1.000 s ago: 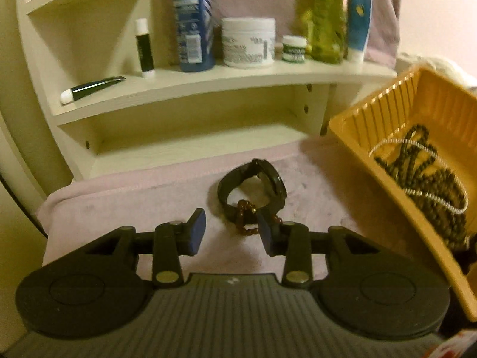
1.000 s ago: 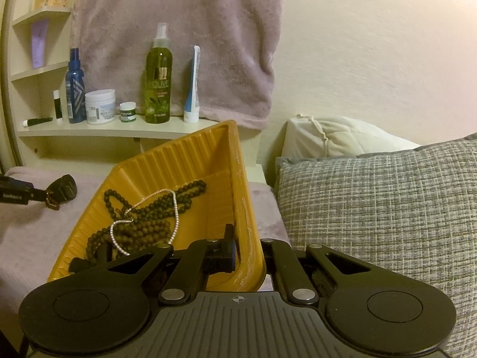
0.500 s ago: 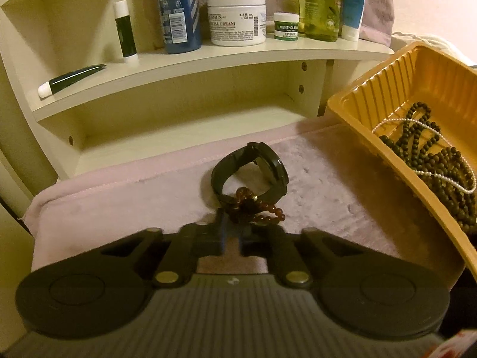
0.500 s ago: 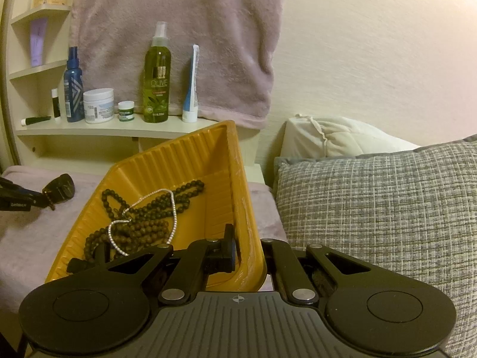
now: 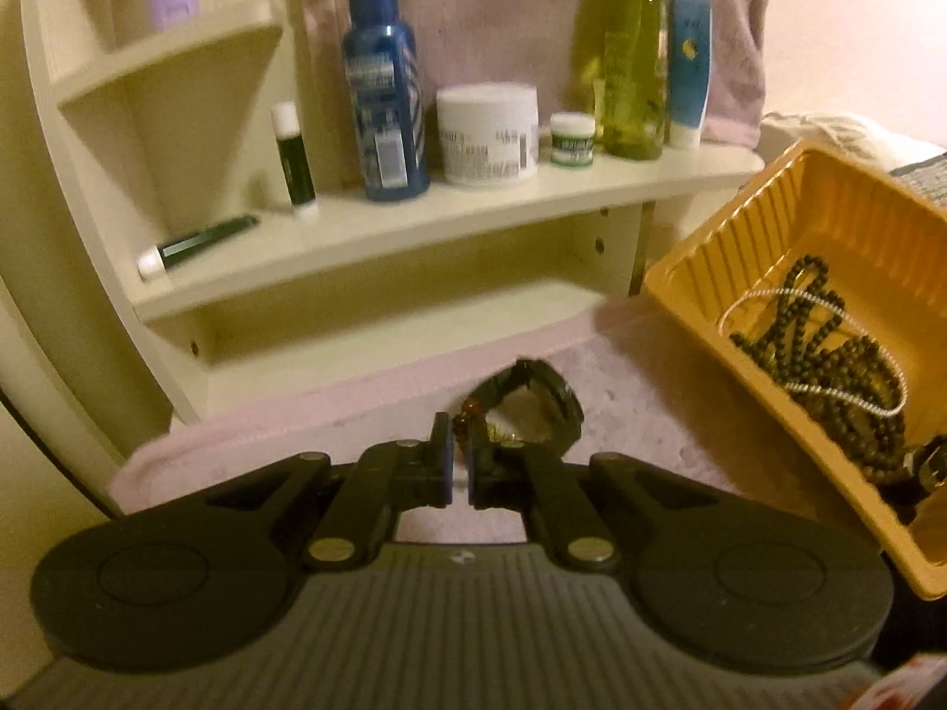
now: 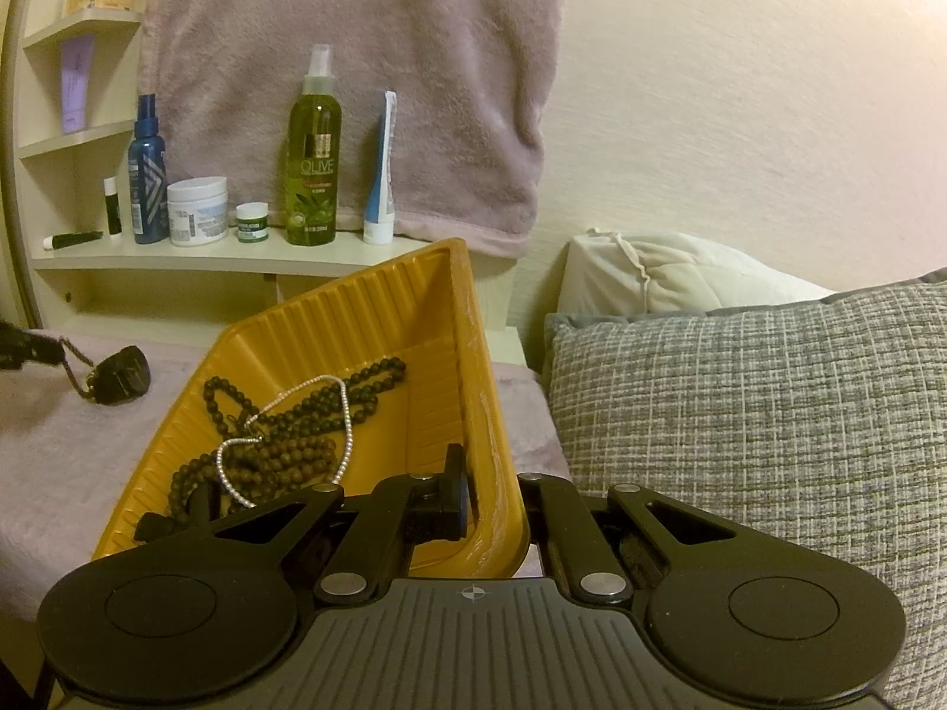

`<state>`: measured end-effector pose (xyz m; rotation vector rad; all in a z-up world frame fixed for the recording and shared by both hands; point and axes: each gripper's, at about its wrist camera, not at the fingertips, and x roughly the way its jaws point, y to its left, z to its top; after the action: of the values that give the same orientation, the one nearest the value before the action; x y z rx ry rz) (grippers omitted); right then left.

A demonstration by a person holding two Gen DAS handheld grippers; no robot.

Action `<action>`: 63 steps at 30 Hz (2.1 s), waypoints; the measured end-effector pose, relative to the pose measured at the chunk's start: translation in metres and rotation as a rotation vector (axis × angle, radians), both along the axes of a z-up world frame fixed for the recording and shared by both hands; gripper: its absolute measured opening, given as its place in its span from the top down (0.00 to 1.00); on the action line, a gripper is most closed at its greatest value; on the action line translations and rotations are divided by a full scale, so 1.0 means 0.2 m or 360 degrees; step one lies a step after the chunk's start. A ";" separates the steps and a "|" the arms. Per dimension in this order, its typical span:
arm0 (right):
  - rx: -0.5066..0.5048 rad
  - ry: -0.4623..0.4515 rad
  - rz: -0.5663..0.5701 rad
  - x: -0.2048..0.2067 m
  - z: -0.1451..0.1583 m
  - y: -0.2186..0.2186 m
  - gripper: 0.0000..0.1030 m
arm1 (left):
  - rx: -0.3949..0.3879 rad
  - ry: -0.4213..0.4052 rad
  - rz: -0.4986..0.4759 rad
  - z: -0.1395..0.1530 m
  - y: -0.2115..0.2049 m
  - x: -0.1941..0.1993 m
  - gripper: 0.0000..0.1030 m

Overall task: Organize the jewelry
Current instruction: 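Carry the brown bracelet into the tray and open the left gripper while the right holds the tray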

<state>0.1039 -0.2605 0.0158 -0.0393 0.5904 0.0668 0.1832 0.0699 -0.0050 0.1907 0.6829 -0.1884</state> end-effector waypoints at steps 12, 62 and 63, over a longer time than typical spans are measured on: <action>0.0001 -0.0003 0.0005 0.00 0.01 0.00 0.95 | -0.0037 -0.0083 -0.0134 0.23 -0.05 -0.03 0.96; 0.0030 -0.0013 0.0001 -0.01 0.03 0.02 0.95 | -0.0263 0.0046 -0.0675 0.25 -0.77 -0.13 0.80; 0.0029 -0.0013 0.0000 -0.01 0.03 0.02 0.95 | -0.0259 0.0041 -0.0654 0.25 -0.75 -0.13 0.80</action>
<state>0.1023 -0.2561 0.0214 -0.0217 0.5816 0.0722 0.1574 -0.0798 0.0446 0.1706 0.6453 -0.6388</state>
